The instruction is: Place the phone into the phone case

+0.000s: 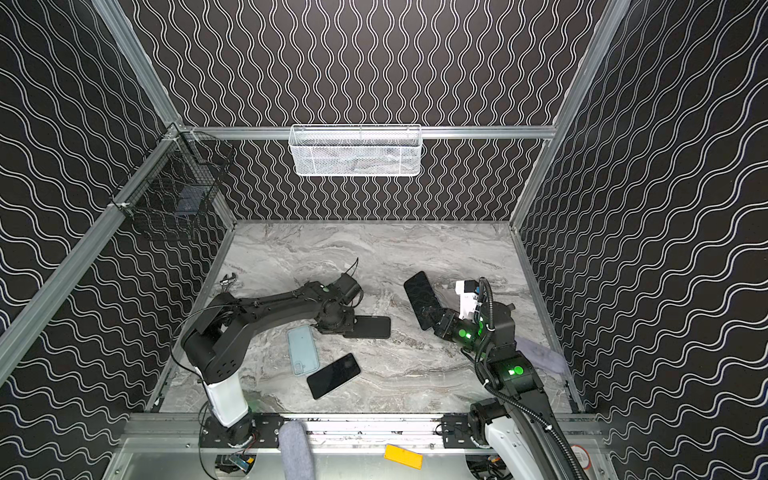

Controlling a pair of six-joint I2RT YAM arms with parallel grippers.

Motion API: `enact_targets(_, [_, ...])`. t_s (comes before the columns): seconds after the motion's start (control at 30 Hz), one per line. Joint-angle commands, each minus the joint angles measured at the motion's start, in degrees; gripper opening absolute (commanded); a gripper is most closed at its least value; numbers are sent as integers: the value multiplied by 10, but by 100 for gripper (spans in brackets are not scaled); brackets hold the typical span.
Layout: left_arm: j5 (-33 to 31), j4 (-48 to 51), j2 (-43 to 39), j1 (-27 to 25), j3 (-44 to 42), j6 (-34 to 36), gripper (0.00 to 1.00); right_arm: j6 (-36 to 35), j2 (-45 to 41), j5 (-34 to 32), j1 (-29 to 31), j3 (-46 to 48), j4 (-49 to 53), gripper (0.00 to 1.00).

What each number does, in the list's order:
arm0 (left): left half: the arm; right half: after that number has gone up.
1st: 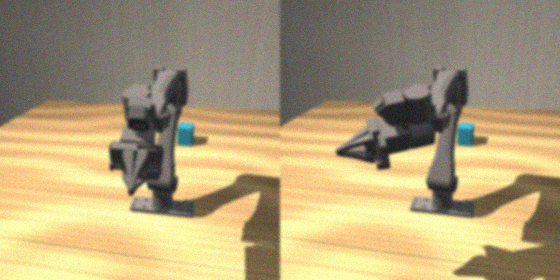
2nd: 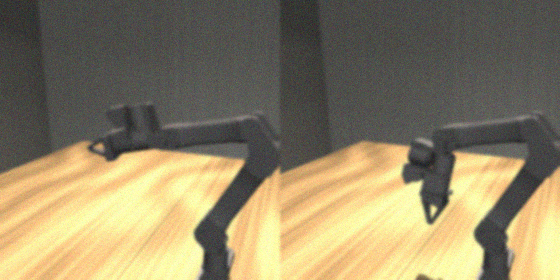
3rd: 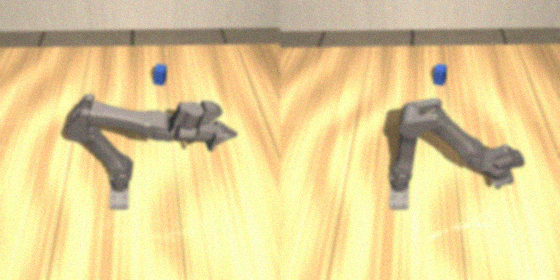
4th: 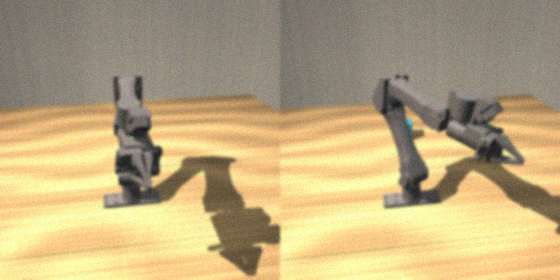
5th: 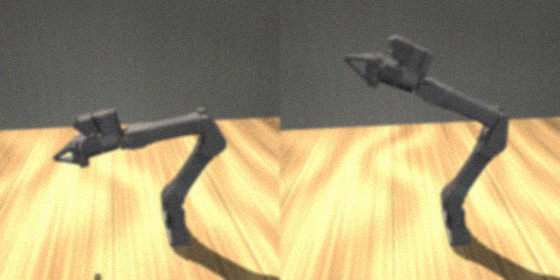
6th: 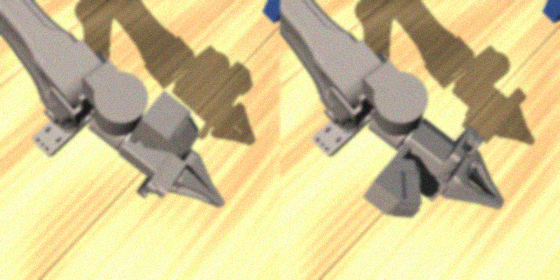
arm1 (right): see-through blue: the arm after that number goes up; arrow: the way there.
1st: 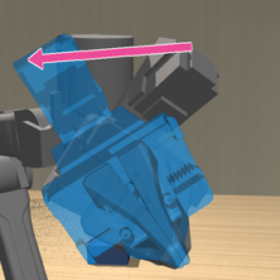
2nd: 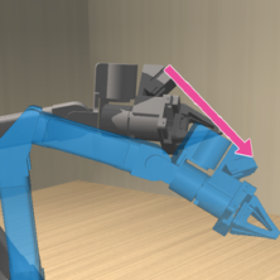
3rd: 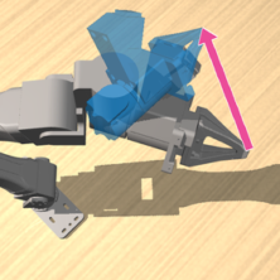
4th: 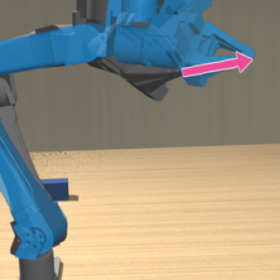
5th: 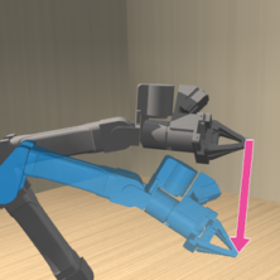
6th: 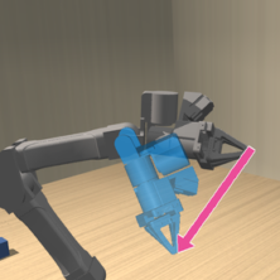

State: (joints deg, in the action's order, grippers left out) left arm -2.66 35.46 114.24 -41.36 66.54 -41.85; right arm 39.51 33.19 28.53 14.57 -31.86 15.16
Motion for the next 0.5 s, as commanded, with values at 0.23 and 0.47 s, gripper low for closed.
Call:
enact_targets(0.23, [1,-21,-42,1,-4,21,43,-2,-20,-17,1,-9,-12,0])
enact_targets(0.47, [1,-36,-150,2,30,117,57,-44,-14,-26,1,-30,4,0])
